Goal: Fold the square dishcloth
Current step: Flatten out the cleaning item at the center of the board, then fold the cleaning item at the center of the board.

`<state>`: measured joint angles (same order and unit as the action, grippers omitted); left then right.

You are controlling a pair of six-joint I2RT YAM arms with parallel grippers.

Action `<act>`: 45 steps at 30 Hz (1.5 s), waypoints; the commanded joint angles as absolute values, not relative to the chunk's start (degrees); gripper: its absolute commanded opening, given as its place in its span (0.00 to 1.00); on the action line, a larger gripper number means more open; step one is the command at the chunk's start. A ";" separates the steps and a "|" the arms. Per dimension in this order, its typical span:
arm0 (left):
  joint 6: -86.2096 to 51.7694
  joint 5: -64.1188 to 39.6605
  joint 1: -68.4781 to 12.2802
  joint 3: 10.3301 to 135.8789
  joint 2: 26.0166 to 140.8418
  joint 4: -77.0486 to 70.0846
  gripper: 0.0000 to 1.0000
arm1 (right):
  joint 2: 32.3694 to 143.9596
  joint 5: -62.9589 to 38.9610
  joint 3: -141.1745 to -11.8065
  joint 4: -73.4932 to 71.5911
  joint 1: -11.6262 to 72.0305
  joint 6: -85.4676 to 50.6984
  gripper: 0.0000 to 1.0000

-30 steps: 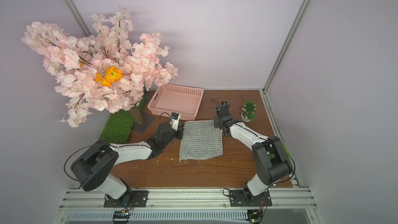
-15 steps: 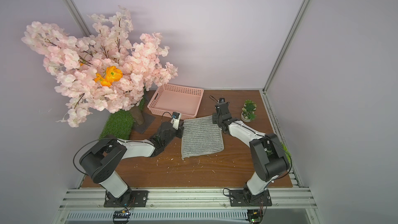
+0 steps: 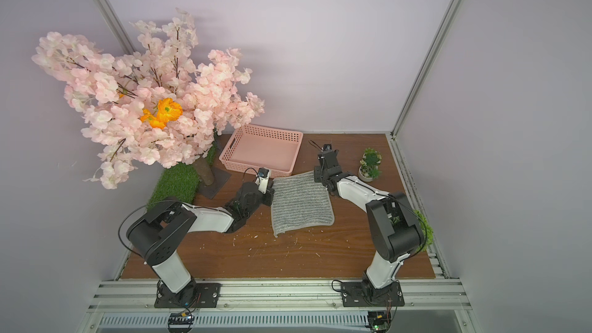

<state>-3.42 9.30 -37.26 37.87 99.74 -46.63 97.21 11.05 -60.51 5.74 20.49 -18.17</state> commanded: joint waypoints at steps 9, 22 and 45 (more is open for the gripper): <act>-4.11 7.02 -36.56 38.79 104.87 -49.13 0.01 | 102.14 9.59 -59.95 7.11 20.23 -16.59 0.30; -2.57 10.66 -36.63 43.86 112.00 -49.77 0.01 | 106.87 10.91 -69.45 11.75 20.02 -16.63 0.46; -10.40 -9.79 -28.48 51.20 109.30 -33.26 0.37 | 111.26 8.03 -75.00 16.31 18.51 -16.89 0.43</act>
